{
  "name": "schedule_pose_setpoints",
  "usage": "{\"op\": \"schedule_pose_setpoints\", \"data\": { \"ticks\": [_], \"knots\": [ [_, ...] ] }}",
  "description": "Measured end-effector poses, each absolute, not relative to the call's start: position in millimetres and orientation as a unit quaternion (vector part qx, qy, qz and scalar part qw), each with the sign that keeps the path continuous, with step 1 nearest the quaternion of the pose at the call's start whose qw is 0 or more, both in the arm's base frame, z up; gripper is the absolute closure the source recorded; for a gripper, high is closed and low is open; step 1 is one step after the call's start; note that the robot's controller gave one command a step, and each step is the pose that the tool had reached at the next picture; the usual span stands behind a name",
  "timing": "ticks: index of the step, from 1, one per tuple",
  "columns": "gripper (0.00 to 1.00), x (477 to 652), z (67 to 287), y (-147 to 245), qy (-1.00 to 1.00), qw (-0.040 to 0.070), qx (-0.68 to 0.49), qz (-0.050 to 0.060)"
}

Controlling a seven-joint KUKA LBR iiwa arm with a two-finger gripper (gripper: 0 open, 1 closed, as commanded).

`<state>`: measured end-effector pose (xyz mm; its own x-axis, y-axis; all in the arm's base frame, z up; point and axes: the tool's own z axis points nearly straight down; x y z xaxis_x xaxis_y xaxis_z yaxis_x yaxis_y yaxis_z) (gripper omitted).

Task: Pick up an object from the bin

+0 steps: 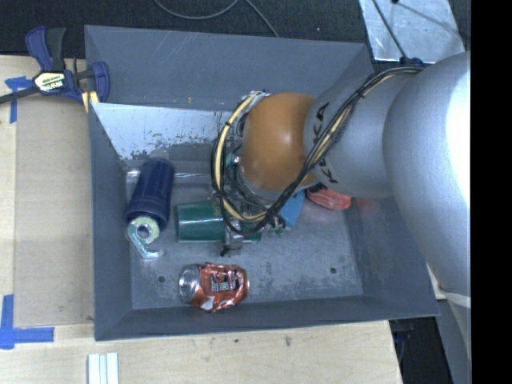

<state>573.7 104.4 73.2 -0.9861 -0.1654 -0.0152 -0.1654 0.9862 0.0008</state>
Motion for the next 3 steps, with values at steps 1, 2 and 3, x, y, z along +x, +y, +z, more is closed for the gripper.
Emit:
{"op": "schedule_pose_setpoints", "data": {
  "ticks": [1, 2, 3],
  "knots": [
    [1.00, 573.7, 73.3, 104.4, 0.997, 0.008, -0.083, 0.001],
    [1.00, 573.8, 73.3, 104.4, 0.997, 0.008, -0.083, 0.001],
    [1.00, 573.8, 73.3, 104.4, 0.997, 0.008, -0.083, 0.001]
  ]
}}
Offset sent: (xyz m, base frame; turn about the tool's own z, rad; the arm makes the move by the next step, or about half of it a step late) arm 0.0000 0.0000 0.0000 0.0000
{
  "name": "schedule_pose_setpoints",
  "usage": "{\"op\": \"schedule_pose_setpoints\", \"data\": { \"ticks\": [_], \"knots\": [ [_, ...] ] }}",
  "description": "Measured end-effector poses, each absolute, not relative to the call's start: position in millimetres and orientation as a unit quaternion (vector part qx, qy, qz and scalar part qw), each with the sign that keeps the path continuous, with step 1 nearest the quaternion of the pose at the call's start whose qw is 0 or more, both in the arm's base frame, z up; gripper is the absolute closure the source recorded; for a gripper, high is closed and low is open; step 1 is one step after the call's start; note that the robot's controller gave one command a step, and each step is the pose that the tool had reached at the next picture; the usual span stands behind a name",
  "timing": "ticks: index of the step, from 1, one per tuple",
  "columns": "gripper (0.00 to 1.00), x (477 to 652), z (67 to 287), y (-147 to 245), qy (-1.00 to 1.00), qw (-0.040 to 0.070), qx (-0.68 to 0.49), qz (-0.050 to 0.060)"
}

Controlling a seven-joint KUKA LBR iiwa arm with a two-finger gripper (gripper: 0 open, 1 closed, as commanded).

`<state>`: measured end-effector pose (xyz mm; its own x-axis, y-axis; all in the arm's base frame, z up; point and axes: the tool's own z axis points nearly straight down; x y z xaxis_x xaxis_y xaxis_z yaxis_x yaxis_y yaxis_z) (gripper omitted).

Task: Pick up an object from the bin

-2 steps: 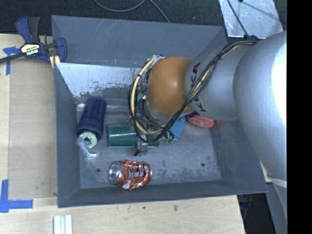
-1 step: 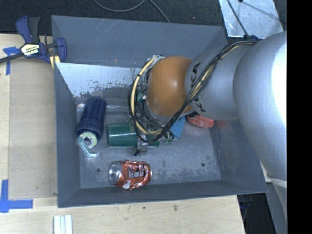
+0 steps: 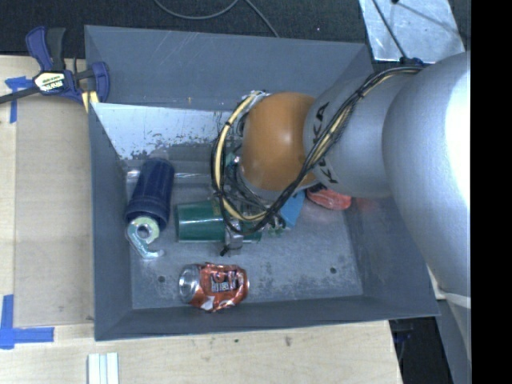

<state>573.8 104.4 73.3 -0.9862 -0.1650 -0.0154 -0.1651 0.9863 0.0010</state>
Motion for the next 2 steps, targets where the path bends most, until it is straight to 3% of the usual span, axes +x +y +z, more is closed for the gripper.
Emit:
{"op": "schedule_pose_setpoints", "data": {
  "ticks": [2],
  "knots": [
    [1.00, 573.8, 73.3, 104.4, 0.997, 0.008, -0.083, 0.001]
  ]
}}
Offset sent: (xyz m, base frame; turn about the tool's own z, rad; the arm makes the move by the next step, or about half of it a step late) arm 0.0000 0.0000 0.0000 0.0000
